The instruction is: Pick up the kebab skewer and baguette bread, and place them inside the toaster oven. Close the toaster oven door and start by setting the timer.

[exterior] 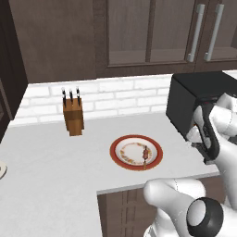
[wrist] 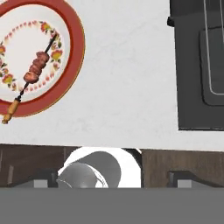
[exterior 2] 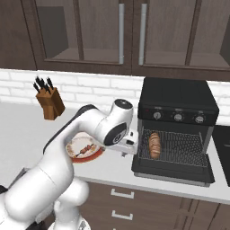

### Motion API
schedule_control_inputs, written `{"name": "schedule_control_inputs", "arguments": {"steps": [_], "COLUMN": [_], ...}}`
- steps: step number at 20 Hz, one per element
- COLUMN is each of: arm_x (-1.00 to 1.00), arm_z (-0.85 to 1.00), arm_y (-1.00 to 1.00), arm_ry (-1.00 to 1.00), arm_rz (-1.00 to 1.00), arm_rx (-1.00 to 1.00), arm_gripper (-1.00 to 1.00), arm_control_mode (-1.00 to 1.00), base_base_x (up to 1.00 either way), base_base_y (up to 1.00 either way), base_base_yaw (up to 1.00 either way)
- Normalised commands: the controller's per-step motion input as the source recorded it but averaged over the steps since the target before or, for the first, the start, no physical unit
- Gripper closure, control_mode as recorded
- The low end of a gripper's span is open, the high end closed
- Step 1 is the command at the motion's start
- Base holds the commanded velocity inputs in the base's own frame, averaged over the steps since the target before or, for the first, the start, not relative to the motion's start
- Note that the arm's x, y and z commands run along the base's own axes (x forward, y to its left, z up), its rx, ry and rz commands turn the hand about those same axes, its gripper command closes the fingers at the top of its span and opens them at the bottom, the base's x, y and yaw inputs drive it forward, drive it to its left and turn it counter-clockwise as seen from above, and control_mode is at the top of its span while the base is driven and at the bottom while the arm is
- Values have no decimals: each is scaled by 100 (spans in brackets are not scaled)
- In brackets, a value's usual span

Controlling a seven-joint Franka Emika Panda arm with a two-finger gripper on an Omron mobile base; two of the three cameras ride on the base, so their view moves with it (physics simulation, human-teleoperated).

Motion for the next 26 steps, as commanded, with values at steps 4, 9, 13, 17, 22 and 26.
{"name": "schedule_control_inputs", "arguments": {"steps": [4,9,13,17,22,26], "arm_x": [79,82,65,4,6,0], "arm_z": [0,-25,-24,-27,-37,-55], "arm_y": [100,100,98,50,44,23], "arm_ry": [16,26,12,13,8,1], "arm_rz": [-2,-6,-4,-6,-9,-8], "arm_rx": [0,4,7,2,0,0], "arm_gripper": [-100,-100,-100,-100,-100,-100], "arm_control_mode": [-100,-100,-100,-100,-100,-100], "base_base_x": [0,0,0,0,0,0], "base_base_y": [0,0,0,0,0,0], "base_base_yaw": [0,0,0,0,0,0]}}
